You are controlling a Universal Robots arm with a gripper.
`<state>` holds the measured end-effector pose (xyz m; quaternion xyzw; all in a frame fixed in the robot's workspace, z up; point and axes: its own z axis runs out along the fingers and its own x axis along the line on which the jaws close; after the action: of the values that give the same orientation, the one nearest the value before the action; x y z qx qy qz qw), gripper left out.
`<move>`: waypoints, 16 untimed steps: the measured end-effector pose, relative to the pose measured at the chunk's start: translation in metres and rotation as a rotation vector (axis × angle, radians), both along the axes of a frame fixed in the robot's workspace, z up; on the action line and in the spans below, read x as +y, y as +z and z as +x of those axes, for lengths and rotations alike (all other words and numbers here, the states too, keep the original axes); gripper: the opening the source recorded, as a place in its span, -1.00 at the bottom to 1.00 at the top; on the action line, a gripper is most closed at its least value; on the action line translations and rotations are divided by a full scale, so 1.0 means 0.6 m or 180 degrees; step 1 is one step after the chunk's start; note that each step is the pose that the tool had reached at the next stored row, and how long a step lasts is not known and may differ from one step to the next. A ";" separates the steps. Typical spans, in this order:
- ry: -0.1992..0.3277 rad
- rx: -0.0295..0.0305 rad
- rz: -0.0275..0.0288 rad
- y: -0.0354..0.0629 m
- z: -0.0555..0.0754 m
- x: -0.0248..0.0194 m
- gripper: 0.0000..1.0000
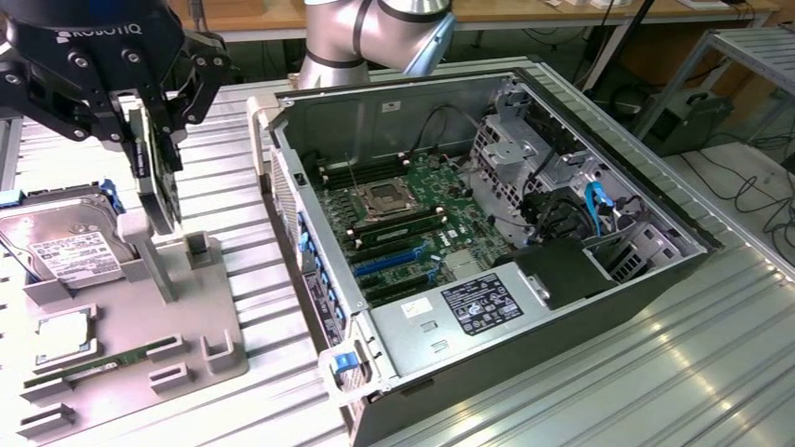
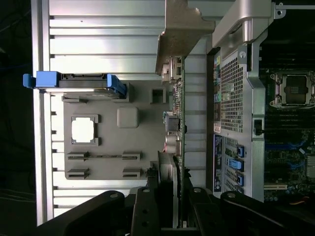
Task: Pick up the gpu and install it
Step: 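Pick up the gpu and move the gpu toward the slot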
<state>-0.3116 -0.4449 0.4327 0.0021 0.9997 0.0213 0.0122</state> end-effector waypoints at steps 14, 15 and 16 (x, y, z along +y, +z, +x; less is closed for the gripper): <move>-0.0001 -0.0001 0.0000 0.000 0.027 0.0000 -0.45; -0.0001 -0.0001 0.0000 0.000 0.028 0.0001 -0.45; -0.0001 -0.0001 0.0000 0.000 0.030 0.0000 -0.45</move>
<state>-0.2936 -0.4449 0.4326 0.0022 0.9997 0.0213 0.0123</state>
